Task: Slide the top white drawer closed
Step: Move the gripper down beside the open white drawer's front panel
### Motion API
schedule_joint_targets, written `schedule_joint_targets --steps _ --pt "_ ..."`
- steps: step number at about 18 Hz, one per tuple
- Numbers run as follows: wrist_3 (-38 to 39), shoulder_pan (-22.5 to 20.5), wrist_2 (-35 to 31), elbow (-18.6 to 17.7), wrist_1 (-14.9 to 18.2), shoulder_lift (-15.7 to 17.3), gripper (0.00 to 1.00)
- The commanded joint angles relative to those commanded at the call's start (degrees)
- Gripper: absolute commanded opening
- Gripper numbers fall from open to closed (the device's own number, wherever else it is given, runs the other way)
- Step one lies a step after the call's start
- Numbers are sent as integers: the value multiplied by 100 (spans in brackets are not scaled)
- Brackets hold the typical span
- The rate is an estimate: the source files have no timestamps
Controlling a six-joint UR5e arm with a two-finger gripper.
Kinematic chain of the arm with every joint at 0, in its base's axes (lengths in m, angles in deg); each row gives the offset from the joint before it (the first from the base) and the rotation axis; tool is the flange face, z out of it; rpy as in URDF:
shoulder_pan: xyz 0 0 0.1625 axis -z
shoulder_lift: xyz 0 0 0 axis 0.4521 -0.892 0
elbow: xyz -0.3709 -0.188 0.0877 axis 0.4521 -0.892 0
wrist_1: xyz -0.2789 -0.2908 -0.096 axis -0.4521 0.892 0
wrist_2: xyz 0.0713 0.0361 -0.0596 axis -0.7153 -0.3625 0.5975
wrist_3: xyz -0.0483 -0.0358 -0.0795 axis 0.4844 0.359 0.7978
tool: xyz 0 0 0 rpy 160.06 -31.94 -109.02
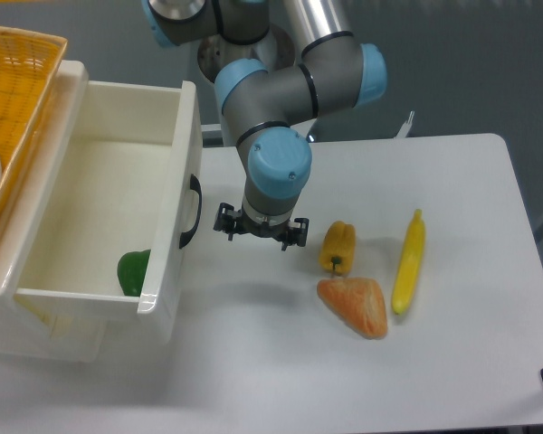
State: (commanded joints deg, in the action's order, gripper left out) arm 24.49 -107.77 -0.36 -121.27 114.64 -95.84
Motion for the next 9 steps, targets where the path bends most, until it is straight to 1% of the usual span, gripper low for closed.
schedule_joint_targets --steps 9 --pt "9 185 9 0 -9 9 100"
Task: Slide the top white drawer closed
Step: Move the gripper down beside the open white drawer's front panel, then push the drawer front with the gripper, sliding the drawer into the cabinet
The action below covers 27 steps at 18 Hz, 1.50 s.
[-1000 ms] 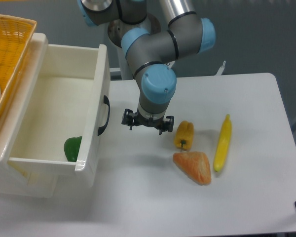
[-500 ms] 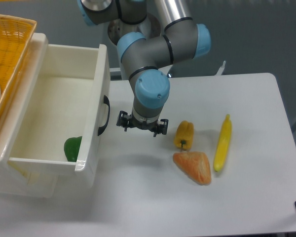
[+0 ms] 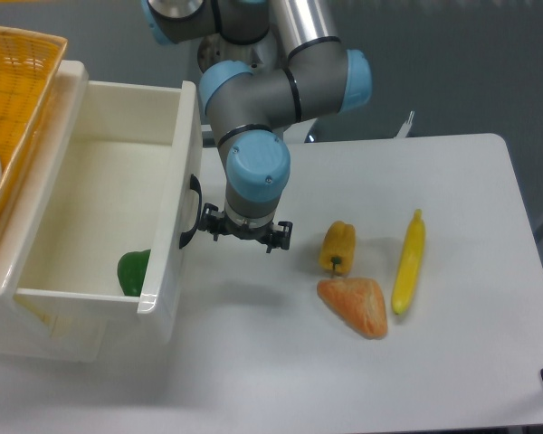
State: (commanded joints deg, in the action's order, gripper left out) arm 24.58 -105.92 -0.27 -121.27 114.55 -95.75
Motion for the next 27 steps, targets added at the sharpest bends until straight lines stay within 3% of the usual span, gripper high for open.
schedule_joint_targets --steps 18,27 --pt "-9 527 -44 79 -26 97 100" --pt "-9 554 -53 97 -18 97 100"
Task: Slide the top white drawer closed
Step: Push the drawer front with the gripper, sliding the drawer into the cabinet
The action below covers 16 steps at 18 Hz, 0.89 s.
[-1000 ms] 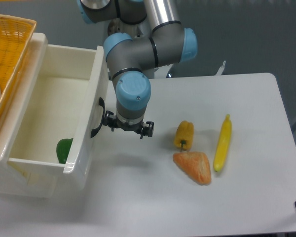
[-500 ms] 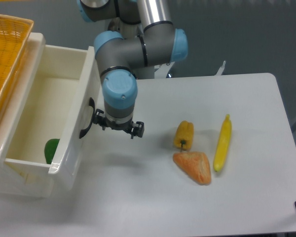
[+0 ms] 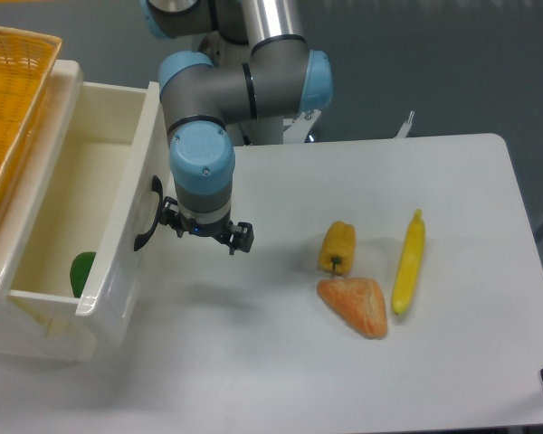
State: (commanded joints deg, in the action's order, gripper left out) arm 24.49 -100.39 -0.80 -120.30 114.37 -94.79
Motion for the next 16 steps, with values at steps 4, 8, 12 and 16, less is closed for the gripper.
schedule_joint_targets --steps 4,8,12,16 --pt "9 18 0 0 9 44 100" --pt "9 62 17 0 9 53 100" --pt "18 167 9 9 9 61 100" --pt "9 185 26 26 9 105 100"
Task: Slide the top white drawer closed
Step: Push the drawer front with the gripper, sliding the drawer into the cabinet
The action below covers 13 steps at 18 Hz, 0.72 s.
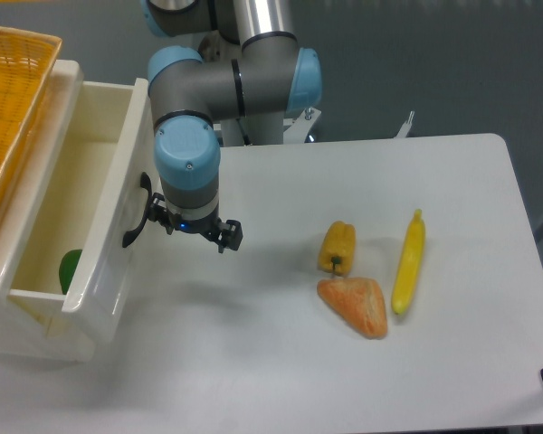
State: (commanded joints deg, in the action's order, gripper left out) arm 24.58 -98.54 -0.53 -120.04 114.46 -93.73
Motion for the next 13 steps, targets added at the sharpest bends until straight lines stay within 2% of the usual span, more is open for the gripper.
schedule_joint_targets --steps 13 --pt "18 211 -9 9 9 0 100"
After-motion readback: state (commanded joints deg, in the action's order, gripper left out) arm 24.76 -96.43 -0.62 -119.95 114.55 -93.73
